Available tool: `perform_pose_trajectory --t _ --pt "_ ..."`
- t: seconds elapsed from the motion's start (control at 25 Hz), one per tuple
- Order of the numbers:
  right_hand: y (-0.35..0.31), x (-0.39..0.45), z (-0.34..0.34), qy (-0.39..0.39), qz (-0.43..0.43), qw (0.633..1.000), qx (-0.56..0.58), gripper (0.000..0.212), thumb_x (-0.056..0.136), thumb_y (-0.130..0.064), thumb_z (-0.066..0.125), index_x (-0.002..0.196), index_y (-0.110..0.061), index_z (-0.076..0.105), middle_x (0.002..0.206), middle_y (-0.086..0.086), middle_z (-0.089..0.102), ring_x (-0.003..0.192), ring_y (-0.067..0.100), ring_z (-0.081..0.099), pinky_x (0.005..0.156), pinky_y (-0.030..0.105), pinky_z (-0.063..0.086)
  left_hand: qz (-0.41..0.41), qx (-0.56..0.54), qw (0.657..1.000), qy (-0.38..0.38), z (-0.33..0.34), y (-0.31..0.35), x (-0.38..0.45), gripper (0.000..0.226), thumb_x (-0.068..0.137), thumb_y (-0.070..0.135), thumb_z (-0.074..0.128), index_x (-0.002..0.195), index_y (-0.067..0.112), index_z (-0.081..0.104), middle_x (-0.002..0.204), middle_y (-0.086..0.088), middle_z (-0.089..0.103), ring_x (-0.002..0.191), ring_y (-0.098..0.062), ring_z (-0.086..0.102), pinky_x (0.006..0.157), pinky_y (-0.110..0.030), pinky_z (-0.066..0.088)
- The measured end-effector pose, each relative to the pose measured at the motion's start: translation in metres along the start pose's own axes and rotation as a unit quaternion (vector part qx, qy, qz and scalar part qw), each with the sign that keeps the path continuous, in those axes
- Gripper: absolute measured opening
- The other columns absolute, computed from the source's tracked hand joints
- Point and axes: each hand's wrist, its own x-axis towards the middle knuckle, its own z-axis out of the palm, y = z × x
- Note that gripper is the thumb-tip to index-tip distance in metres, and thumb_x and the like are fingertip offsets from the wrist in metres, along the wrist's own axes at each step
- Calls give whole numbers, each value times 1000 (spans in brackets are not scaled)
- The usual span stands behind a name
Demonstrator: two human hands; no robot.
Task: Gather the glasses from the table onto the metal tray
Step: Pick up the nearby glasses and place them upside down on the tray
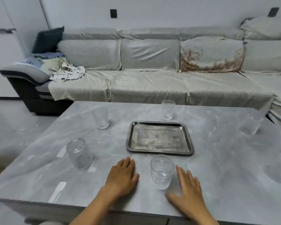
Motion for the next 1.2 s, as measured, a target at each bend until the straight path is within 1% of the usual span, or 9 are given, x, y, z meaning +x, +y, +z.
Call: perform_pose_trajectory --t 0.08,0.16,0.24,0.36,0.44,0.52,0.72,0.84,1.2 --pt "-8 1 6 46 9 997 55 114 52 -70 60 150 -34 16 151 -19 32 146 10 22 118 40 2 -22 -70 996 57 -7 -9 18 48 80 48 41 120 26 55 122 1 61 114 -26 57 91 -40 48" --pt "-23 9 8 44 -6 997 69 113 46 -67 66 147 -41 22 139 -35 29 142 0 27 117 41 -1 -112 -202 965 121 -23 -18 44 32 80 39 51 110 30 62 95 8 68 90 -19 65 78 -33 52" --pt "-40 16 5 16 -20 993 116 105 49 -57 75 142 -43 29 139 -37 30 140 -2 29 119 39 0 -169 -314 921 155 -35 -22 75 30 82 29 56 111 26 62 91 8 67 85 -17 64 75 -31 48" --pt "-52 38 -16 5 -14 972 235 83 48 -31 86 119 -54 51 122 -28 61 114 -6 56 101 22 41 -174 -335 908 179 -33 -25 112 32 84 21 55 115 23 60 95 5 67 82 -16 62 69 -28 43" --pt "-65 69 -40 47 -30 962 269 78 50 -27 90 116 -50 55 119 -24 59 107 -9 57 88 10 43 -180 -327 906 202 -26 -30 129 32 85 21 56 116 22 60 92 6 65 81 -16 62 70 -28 41" --pt "-80 111 -59 74 -53 970 227 78 54 -34 89 124 -41 55 118 -16 58 104 4 60 87 21 47 -198 -344 898 191 -22 -30 137 32 84 23 57 115 21 63 89 8 63 85 -18 62 76 -30 45" --pt "-114 213 -65 98 -92 983 123 72 59 -40 85 119 -26 49 117 -6 61 105 16 57 80 29 45 -228 -369 887 160 -19 -30 151 16 70 12 57 78 19 69 70 3 70 81 -27 65 89 -48 50" --pt "-118 247 -42 80 -95 991 49 67 59 -38 84 116 -22 52 118 3 64 111 28 54 86 37 47 -246 -379 878 158 -19 -31 154 25 67 9 55 81 21 72 72 1 72 81 -26 65 91 -46 49" --pt "-121 277 -5 77 -123 989 17 59 64 -43 80 113 -23 55 117 3 65 110 27 55 78 31 40 -240 -358 888 159 -18 -32 158 23 75 16 58 84 30 72 73 10 71 82 -20 65 95 -44 43"
